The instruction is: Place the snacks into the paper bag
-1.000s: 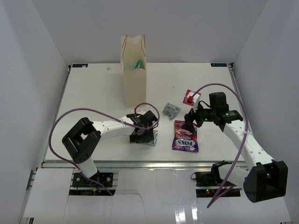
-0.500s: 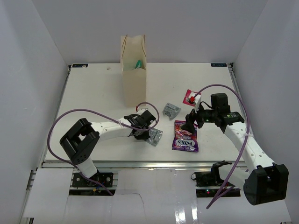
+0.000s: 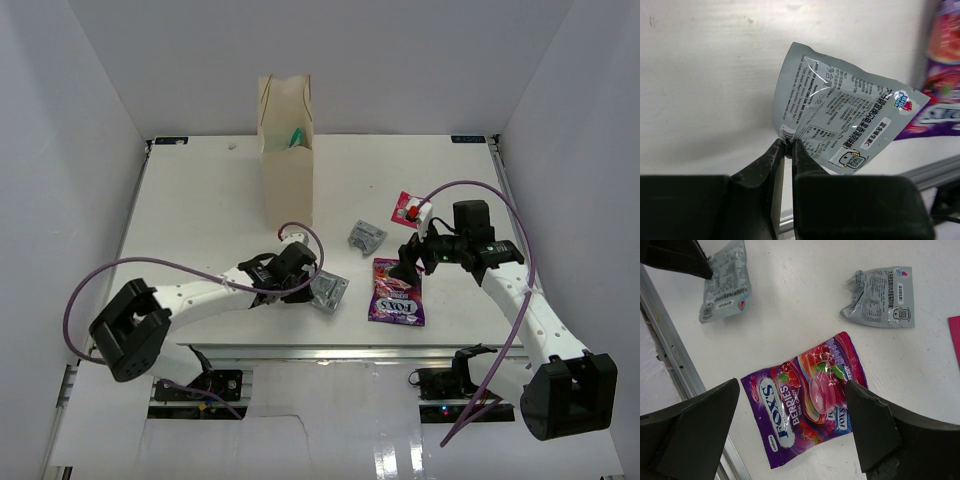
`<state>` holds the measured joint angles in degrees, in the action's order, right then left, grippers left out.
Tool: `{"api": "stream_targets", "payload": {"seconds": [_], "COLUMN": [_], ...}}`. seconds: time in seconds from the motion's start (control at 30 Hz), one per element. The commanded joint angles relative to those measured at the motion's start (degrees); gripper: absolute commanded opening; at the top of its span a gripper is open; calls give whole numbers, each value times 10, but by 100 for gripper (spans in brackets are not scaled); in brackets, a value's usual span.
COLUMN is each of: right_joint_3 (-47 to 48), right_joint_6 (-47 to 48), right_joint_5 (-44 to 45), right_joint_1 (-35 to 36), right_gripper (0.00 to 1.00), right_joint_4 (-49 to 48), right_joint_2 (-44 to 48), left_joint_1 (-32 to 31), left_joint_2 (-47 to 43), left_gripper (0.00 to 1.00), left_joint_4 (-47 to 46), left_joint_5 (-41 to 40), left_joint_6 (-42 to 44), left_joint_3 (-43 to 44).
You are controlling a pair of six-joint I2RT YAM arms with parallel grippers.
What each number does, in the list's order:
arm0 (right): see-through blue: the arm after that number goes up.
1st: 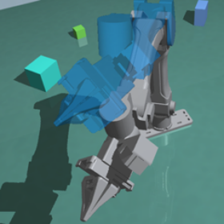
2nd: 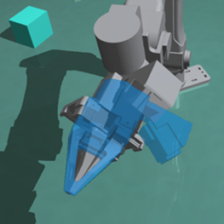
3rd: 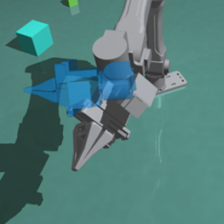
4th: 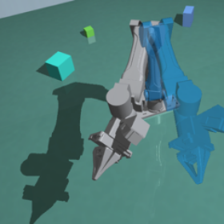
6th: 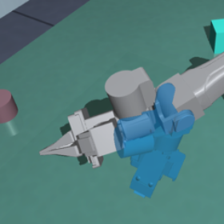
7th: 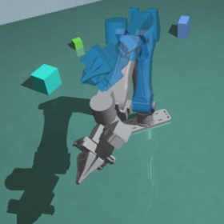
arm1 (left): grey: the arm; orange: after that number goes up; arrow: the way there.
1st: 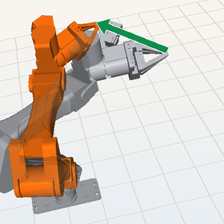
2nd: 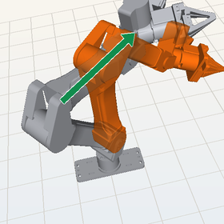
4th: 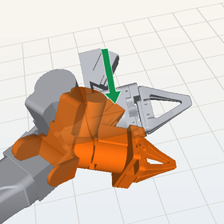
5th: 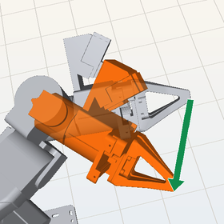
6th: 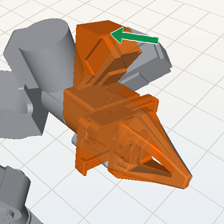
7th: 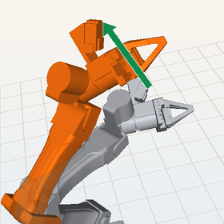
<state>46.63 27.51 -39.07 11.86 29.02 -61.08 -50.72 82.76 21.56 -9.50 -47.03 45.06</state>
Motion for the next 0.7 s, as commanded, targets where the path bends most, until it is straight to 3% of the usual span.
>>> {"api": "stream_targets", "payload": {"seconds": [0.0,0.13,0.33,0.5,0.67], "right_joint_3": [3,8,25,32,29], "right_joint_6": [-1,0,11,12,13], "right_joint_5": [-8,-5,7,3,7], "right_joint_1": [-4,-7,-8,-8,-9], "right_gripper": [92,92,92,92,92], "right_joint_4": [-6,-7,-8,-10,-11], "right_joint_2": [6,4,-3,-9,-4], "left_joint_1": [7,15,61,165,242], "left_joint_2": [-92,-162,-194,-119,9], "left_gripper": [0,0,0,0,0], "left_joint_4": [-15,-12,22,25,31], "left_joint_5": [-20,-51,-128,-117,-90], "left_joint_6": [-1,18,83,142,170], "left_joint_3": [10,43,199,385,505]}}
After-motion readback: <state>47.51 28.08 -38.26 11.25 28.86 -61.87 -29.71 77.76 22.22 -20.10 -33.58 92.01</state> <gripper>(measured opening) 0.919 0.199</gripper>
